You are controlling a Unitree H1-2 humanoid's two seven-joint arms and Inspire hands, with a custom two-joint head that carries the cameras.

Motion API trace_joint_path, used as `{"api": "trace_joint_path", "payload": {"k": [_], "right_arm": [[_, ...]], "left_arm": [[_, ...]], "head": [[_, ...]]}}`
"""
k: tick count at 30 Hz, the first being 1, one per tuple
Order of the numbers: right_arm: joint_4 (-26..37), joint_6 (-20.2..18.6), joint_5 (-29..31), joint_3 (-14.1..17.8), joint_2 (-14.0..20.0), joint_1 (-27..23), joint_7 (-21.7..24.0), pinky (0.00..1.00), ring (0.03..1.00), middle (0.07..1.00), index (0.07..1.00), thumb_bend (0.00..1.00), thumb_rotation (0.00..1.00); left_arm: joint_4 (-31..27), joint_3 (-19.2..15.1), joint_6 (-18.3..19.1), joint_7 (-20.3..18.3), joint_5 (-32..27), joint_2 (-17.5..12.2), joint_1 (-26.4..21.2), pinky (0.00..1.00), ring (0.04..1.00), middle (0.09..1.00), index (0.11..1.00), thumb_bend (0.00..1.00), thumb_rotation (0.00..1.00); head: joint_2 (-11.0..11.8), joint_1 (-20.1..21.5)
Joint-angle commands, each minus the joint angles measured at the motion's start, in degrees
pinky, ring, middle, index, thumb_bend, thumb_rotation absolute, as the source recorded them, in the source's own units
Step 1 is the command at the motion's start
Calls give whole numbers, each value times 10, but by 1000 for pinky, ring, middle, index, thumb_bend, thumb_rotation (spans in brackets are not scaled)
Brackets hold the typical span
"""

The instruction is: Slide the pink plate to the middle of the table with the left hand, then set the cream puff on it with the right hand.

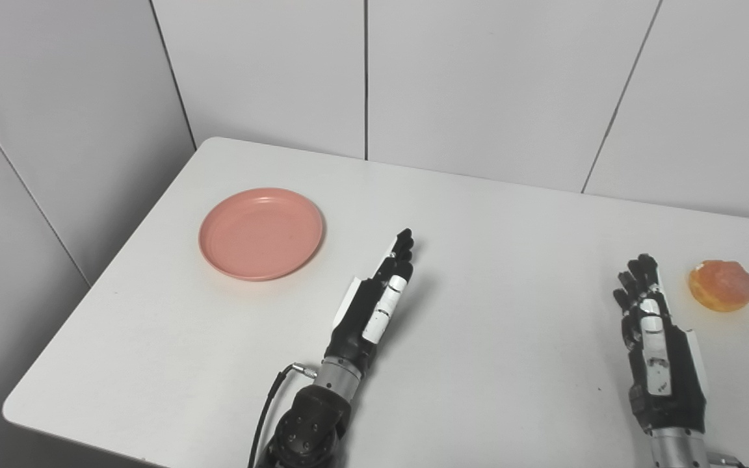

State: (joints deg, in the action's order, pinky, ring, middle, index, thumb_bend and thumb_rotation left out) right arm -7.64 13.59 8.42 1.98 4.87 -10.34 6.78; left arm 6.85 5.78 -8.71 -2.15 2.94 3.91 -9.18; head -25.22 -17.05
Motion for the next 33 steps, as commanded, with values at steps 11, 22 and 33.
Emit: {"api": "trace_joint_path", "payload": {"k": [11, 22, 33], "right_arm": [[-41, 5, 7, 5, 3, 42, 8, 1000, 1000, 1000, 1000, 456, 923], [-44, 11, 2, 1, -2, 41, 6, 1000, 1000, 1000, 1000, 456, 906], [-52, 26, -1, 5, -4, 36, 2, 1000, 1000, 1000, 1000, 456, 915]], "left_arm": [[85, 3, -73, 9, 11, 6, 7, 1000, 1000, 1000, 1000, 476, 1000], [68, -31, -123, 10, -60, 17, -3, 1000, 1000, 998, 989, 589, 1000], [2, -75, -96, 33, -77, 7, -45, 930, 873, 865, 850, 668, 1000]], "head": [[28, 0], [31, 6], [27, 1]]}}
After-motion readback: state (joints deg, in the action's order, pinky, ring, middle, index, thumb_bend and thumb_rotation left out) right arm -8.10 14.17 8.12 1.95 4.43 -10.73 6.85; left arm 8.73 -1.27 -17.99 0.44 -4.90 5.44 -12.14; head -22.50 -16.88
